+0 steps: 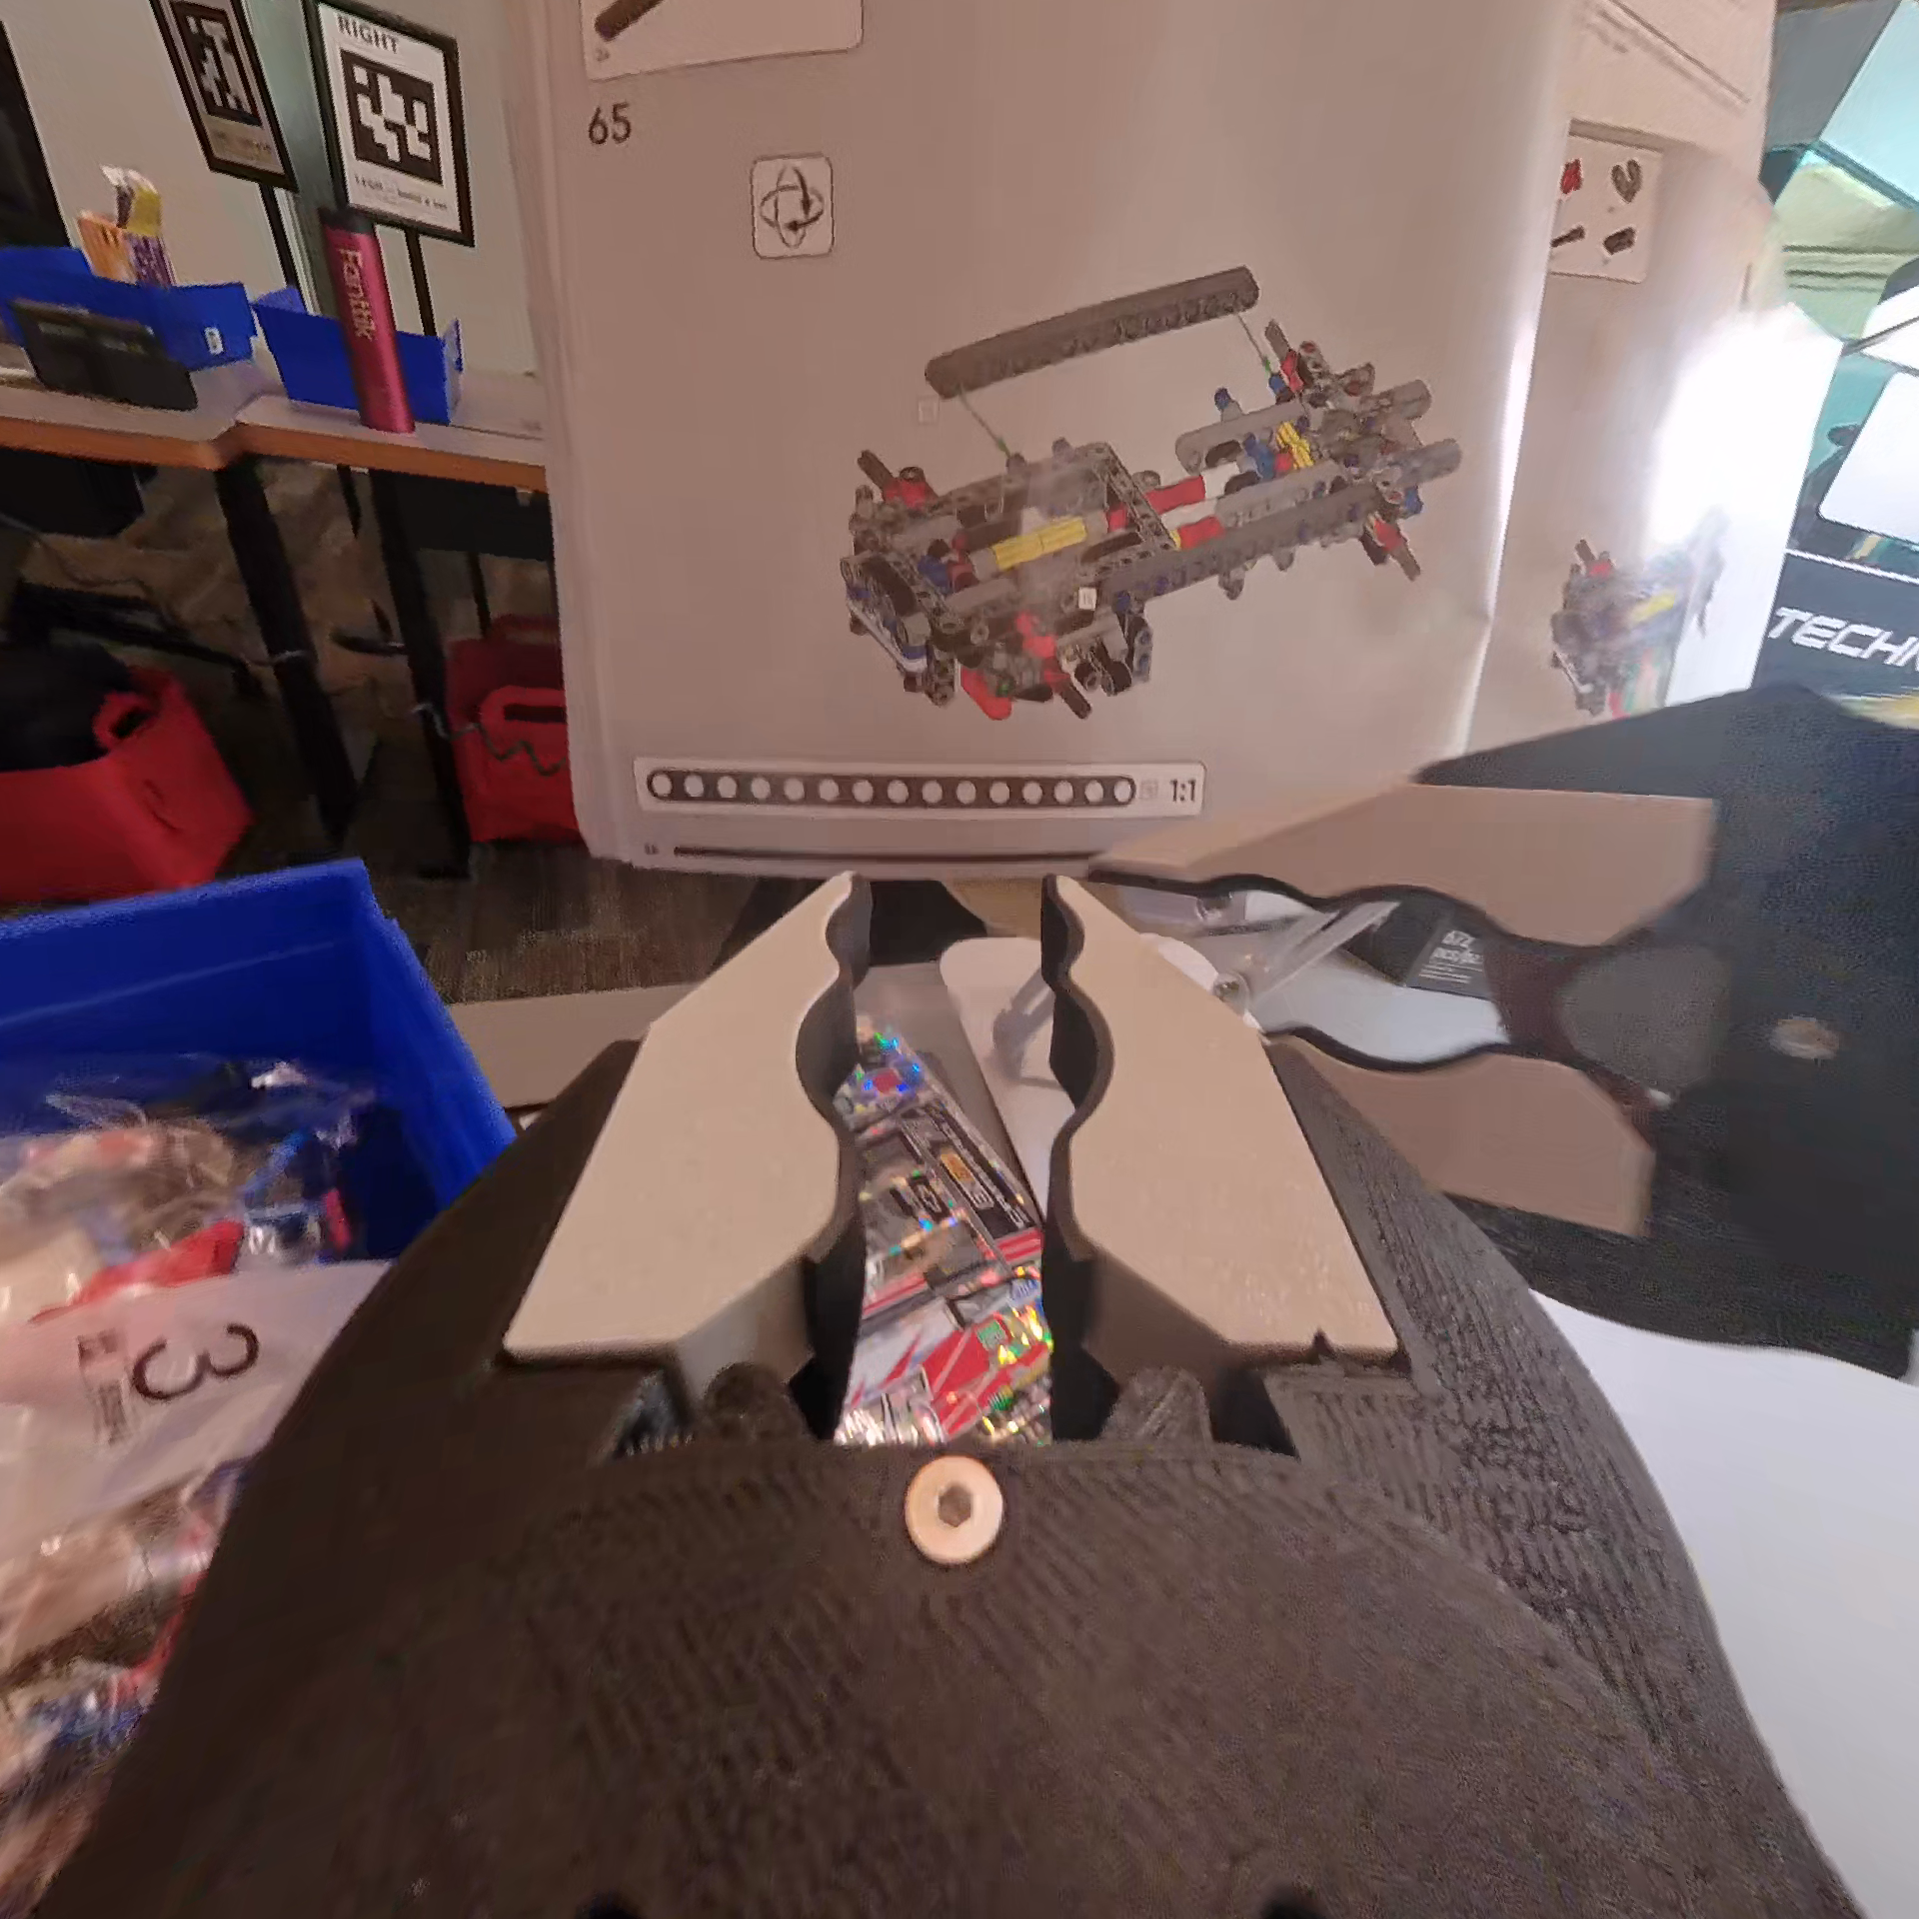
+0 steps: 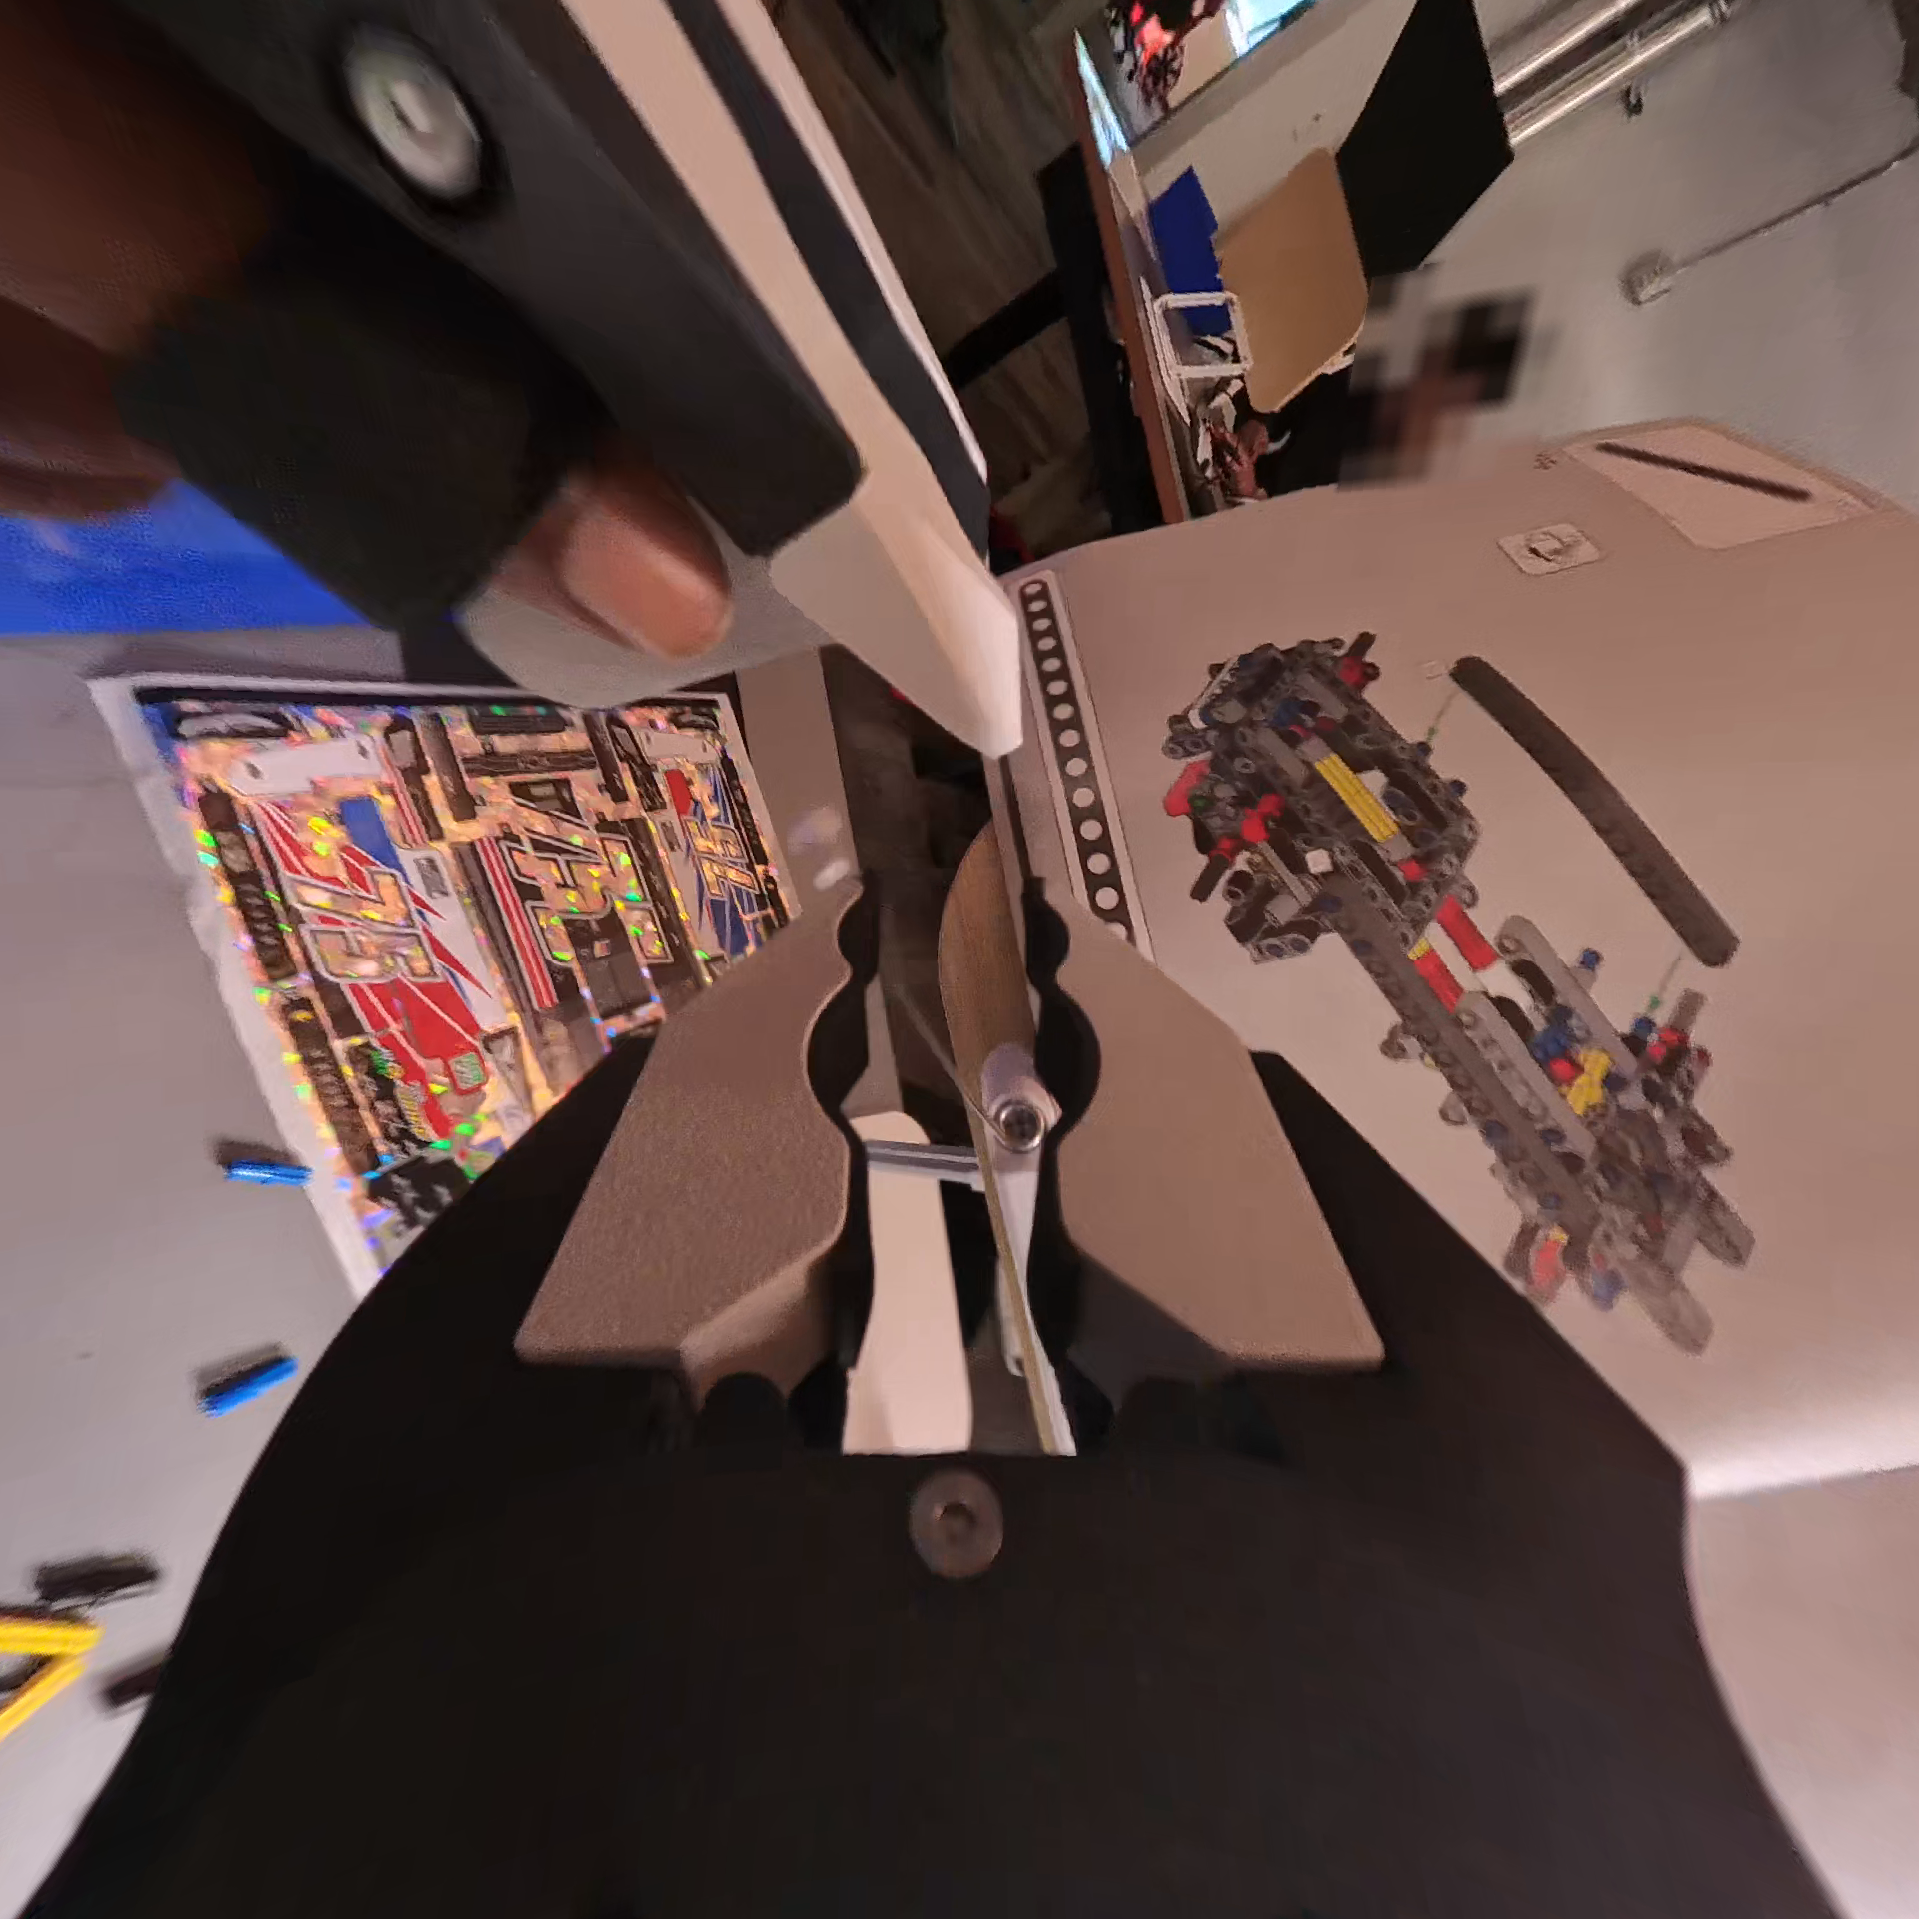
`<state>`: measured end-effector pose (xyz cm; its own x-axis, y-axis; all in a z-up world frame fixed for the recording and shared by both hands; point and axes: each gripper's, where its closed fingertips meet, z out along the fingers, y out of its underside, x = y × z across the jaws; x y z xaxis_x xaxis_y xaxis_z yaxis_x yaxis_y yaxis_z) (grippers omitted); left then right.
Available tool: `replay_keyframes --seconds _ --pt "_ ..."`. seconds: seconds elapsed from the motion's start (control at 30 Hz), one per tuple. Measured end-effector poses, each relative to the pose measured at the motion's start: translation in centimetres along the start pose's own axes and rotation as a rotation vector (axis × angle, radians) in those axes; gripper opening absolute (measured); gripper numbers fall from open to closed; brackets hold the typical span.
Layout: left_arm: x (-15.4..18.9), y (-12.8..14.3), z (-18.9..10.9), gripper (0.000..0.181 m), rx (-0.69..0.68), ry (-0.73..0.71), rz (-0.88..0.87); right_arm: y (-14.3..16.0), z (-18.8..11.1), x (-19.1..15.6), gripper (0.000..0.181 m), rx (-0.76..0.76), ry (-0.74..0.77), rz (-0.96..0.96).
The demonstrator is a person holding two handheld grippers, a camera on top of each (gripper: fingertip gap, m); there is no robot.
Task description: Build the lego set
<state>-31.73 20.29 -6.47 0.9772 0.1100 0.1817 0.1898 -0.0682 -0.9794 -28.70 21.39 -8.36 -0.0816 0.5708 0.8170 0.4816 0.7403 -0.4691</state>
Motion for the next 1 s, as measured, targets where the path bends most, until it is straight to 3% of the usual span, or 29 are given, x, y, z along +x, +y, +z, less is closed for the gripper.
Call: replay_keyframes --seconds 0.13,0.27,0.33,0.43,0.7,1.0 --pt "-0.7 -1.7 2.0 0.048 0.009 0.009 0.053 0.3 -3.9 3.2 0.031 0.112 0.076 0.263" --pt "-1.4 -2.4 4.4 0.082 -0.017 -0.028 0.097 4.5 -6.8 8.5 0.048 0.092 0.286 0.485" --pt "-1.6 -2.5 5.5 0.090 -0.028 -0.059 0.137 6.5 -7.5 9.8 0.053 0.064 0.337 0.543" --pt "-0.7 -2.3 6.4 0.084 -0.036 -0.045 0.131 8.4 -7.8 9.9 0.058 0.027 0.343 0.571" --pt "1.9 -3.5 4.6 0.027 0.061 -0.145 0.280 9.9 -8.4 8.6 0.053 0.034 0.301 0.588" --pt "7.5 -5.3 2.1 0.029 0.204 -0.044 0.262 7.7 -11.0 8.6 0.054 0.147 0.232 0.659"
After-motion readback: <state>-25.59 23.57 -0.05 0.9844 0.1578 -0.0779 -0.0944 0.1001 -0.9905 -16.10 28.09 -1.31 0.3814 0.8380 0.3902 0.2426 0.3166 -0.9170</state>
